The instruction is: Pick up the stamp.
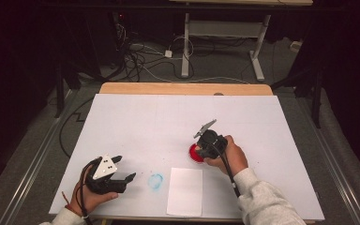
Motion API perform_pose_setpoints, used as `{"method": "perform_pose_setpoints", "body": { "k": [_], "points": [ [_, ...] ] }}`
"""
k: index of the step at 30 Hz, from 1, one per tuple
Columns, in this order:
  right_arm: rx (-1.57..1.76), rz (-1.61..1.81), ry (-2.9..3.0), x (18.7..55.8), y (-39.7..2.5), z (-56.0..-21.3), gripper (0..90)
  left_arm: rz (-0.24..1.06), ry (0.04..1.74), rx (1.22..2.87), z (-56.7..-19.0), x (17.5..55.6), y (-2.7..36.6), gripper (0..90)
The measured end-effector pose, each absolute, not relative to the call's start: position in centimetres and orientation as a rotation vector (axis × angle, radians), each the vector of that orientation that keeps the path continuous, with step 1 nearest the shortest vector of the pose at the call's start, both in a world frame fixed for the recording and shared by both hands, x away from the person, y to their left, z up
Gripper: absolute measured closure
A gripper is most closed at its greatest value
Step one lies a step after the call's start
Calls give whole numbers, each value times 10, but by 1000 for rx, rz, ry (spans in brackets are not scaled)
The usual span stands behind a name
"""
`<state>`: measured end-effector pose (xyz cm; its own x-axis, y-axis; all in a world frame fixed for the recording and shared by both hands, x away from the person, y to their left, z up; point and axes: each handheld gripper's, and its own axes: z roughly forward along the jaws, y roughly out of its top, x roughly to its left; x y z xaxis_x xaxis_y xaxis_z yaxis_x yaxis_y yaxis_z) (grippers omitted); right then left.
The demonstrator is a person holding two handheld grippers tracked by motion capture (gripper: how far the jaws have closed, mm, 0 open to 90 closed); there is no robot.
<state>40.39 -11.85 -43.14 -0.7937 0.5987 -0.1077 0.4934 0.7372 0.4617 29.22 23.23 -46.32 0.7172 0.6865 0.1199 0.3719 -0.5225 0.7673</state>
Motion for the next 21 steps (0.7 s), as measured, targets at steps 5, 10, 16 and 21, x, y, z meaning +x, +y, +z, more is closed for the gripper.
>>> {"method": "perform_pose_setpoints", "body": {
  "k": [5,10,16,21],
  "points": [
    [867,693,2626,401,-130,-431,765,540,813,2168,-464,292,234,216],
    [882,898,2532,394,-147,-420,765,541,824,2161,-464,291,236,215],
    [828,968,2489,383,-155,-409,765,550,832,2160,-464,292,236,215],
    [785,1003,2476,373,-156,-401,765,550,830,2157,-464,292,236,215]
  ]
}}
